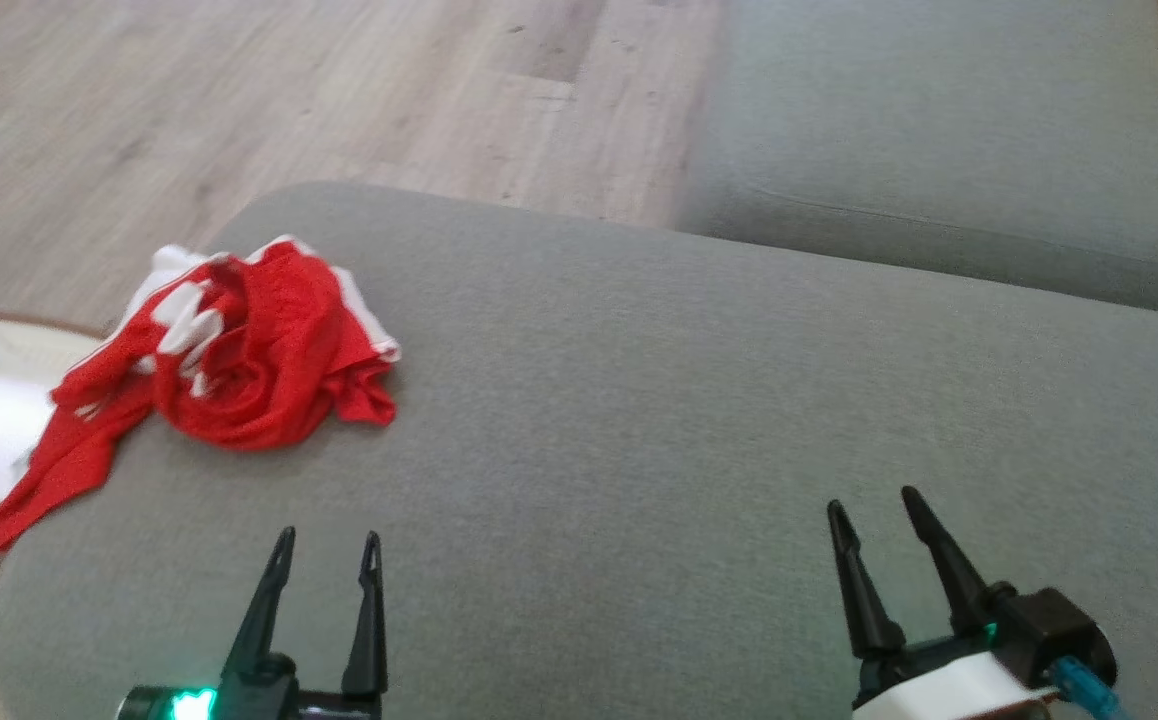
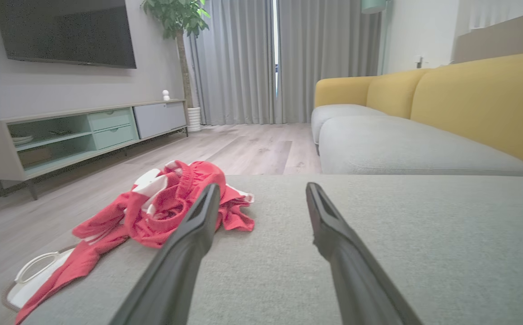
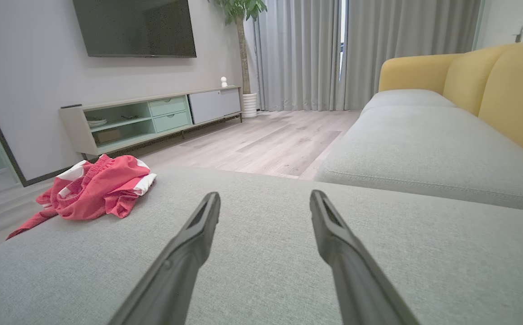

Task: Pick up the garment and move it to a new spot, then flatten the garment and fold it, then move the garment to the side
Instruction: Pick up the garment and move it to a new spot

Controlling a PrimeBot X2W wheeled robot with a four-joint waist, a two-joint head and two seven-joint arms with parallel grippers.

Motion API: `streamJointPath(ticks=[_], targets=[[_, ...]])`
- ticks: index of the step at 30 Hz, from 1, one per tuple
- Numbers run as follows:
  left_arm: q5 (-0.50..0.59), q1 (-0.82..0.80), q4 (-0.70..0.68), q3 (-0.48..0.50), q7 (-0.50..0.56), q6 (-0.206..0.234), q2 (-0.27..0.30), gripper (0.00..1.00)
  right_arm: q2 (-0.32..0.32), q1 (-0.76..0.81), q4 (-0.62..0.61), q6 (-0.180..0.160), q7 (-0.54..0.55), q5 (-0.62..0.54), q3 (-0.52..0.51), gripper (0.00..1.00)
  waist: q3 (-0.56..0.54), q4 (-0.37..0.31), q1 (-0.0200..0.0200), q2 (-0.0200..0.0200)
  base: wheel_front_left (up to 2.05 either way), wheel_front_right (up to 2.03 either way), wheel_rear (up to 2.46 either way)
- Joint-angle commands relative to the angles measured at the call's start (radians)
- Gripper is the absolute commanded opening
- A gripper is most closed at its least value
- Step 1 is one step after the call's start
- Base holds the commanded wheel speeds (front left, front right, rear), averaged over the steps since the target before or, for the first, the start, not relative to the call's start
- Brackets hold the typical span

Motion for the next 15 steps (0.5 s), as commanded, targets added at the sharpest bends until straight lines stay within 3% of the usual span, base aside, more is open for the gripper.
streamJointPath(ticks=[1, 7, 15], targets=[[0.009, -0.027, -0.038, 0.039, -0.010, 0.004, 0.007, 1.00, -0.010, -0.065, -0.038, -0.001, -0.011, 0.013, 0.015, 1.00, 0.011, 0.038, 0.0000, 0.0000, 0.00, 0.00, 0.00], [0.004, -0.020, -0.057, 0.060, -0.010, 0.015, 0.009, 1.00, -0.010, -0.059, -0.044, -0.001, -0.011, 0.007, -0.008, 1.00, 0.023, 0.111, 0.0000, 0.0000, 0.00, 0.00, 0.00], [-0.001, -0.024, -0.064, 0.071, -0.010, 0.019, 0.002, 1.00, -0.010, -0.058, -0.045, -0.001, -0.011, -0.003, -0.001, 1.00, 0.026, 0.141, 0.0000, 0.0000, 0.00, 0.00, 0.00]])
